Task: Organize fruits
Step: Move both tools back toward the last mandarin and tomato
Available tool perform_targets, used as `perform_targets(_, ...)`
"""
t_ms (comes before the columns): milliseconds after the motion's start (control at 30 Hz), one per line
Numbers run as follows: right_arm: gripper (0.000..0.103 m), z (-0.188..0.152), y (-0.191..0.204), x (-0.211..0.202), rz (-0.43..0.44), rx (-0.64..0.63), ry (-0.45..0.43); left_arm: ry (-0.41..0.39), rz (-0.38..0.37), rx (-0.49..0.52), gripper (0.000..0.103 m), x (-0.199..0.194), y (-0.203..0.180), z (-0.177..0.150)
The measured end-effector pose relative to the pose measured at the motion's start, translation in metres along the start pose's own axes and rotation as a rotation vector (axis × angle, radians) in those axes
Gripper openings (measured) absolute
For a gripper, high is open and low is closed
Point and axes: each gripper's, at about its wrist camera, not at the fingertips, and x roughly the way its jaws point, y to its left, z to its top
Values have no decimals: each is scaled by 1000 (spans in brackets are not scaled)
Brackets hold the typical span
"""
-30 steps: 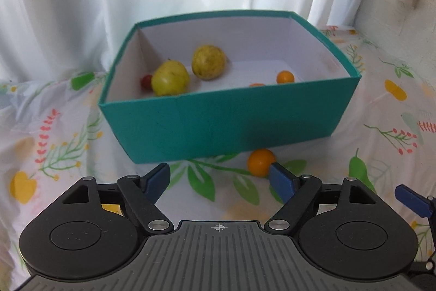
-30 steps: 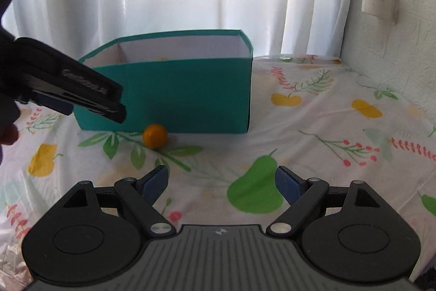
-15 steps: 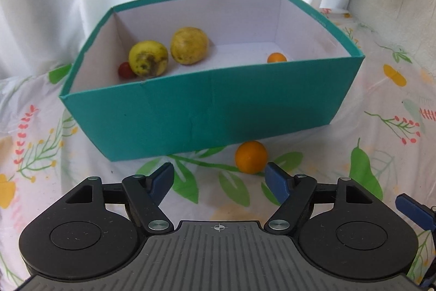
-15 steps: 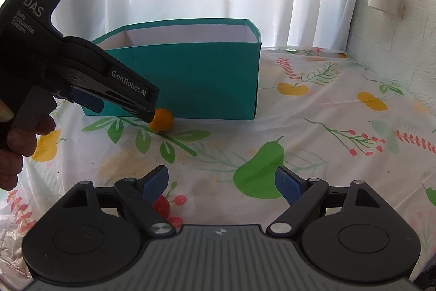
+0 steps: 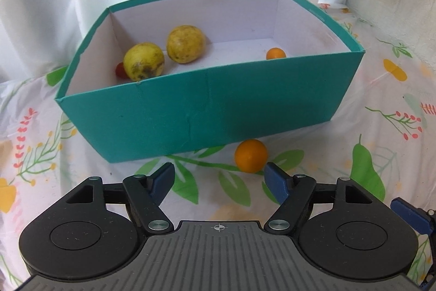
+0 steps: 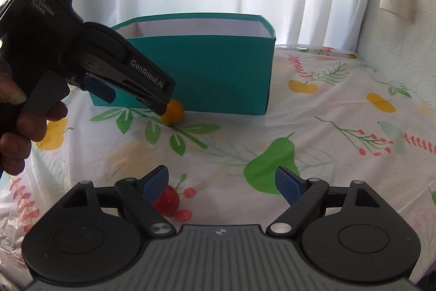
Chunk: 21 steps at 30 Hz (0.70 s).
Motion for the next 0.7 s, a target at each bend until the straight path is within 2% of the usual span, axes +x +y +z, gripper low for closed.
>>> perform_targets(533, 86, -3, 8, -6, 29, -38, -2, 7, 46, -30, 78, -17, 14, -16)
perform_targets(700, 83, -5, 14, -4, 50, -65, 13, 5, 52, -38, 78, -20, 16, -17)
